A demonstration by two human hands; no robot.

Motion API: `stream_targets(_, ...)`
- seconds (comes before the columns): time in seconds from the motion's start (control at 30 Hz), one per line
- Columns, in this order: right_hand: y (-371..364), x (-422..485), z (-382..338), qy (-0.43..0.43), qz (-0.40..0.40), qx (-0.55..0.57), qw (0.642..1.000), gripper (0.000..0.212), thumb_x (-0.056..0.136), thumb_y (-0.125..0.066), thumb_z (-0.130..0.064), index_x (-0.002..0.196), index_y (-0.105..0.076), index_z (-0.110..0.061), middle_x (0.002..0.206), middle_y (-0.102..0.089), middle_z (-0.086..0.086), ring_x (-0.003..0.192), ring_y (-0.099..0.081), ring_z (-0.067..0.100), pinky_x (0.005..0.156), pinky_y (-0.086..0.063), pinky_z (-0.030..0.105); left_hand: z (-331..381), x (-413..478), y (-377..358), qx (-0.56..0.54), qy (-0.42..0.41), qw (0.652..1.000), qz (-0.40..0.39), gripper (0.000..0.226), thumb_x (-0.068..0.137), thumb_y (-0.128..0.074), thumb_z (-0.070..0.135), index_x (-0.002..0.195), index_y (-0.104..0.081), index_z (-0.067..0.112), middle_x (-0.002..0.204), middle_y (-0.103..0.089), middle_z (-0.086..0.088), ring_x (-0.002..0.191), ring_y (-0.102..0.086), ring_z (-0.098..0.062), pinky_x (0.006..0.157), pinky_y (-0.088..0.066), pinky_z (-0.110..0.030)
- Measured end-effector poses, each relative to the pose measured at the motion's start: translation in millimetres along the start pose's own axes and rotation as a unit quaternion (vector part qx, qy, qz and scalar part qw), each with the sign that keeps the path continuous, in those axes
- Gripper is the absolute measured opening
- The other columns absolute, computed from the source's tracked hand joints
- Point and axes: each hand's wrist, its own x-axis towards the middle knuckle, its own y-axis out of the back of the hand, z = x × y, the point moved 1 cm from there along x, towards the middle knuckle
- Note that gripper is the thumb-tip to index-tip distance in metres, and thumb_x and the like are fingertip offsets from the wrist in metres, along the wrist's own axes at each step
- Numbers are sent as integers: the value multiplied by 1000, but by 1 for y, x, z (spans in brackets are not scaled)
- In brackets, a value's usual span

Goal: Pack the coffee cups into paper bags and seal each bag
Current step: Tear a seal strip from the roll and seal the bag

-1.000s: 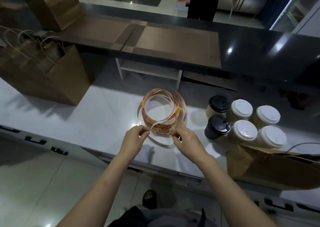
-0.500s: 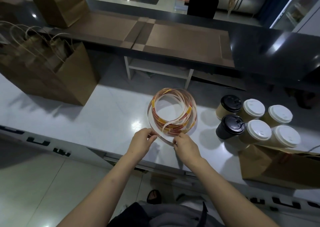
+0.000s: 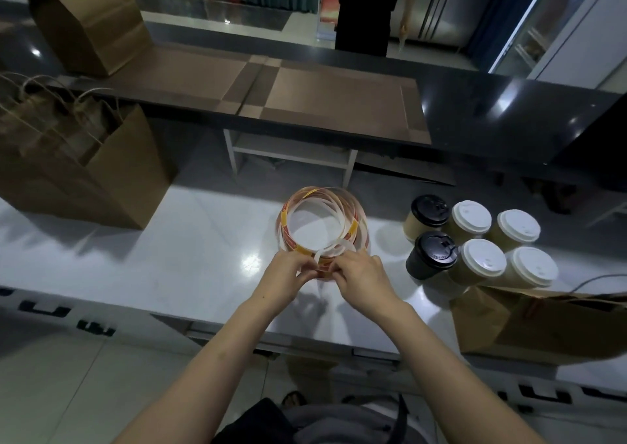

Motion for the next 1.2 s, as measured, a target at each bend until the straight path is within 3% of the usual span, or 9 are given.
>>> stream_targets(0.13,6,5,7,-12,63,44,997,15,97,-63,-23,111,-69,-23,122,-59,-3,112,-52,23,88,-42,42,4,6,0,-21,17,1000,8,9,94,-74,16,95,-81,21,88,-75,11,78,-62,2,71,-42,-11)
stream_targets(0.27,8,5,17,-54,184,143,971,18,92,-72,-12,109,-71,-16,113,-55,1,109,-52,25,95,-47,39,6,7,2,-150,93,984,34,6,95,-74,20,98,-79,20,91,-76,11,82,-66,3,70,-43,-5)
stream_targets(0.37,15,7,18,-95,170,231,953,15,93,-71,-13,105,-68,-20,111,-51,-5,112,-50,18,98,-43,30,12,10,6,-218,116,967,55,3,95,-75,21,94,-78,20,88,-77,8,84,-70,-3,70,-48,-9)
stream_targets(0.47,22,11,13,-118,146,310,932,10,96,-70,-17,102,-65,-24,102,-61,-11,98,-58,11,86,-47,25,21,12,11,-261,111,957,61,6,95,-75,18,91,-78,21,86,-77,6,85,-73,-11,74,-54,-17)
stream_targets(0.57,29,14,5,-147,142,402,893,10,98,-69,-20,104,-64,-27,97,-70,-8,89,-65,1,73,-48,13,28,10,12,-264,103,958,45,12,95,-74,15,90,-77,24,84,-77,8,83,-73,-8,74,-54,-17)
stream_targets(0.77,33,20,-1,-156,149,482,849,12,97,-71,-19,104,-66,-27,97,-75,-6,91,-70,4,78,-56,22,32,8,13,-267,104,958,20,8,95,-74,14,93,-78,21,89,-78,5,87,-74,-10,81,-56,-23)
stream_targets(0.9,33,21,-5,-138,144,481,854,13,96,-73,-17,102,-69,-28,96,-74,-5,92,-70,8,83,-58,28,32,6,16,-269,103,957,19,8,98,-71,20,97,-79,17,91,-79,3,89,-75,-12,84,-59,-28)
stream_targets(1.07,33,18,-10,-93,127,452,878,11,96,-74,-17,106,-71,-22,97,-72,-8,93,-67,5,80,-52,16,40,5,22,-286,140,945,71,29,104,-59,28,88,-79,14,84,-78,1,83,-73,-12,78,-57,-31)
stream_targets(1.2,29,13,-13,-76,107,422,897,13,97,-74,-19,109,-73,-19,99,-71,-12,94,-65,1,80,-49,12,41,5,22,-321,166,928,92,32,104,-59,30,87,-79,10,75,-76,-2,67,-67,-6,71,-53,-28)
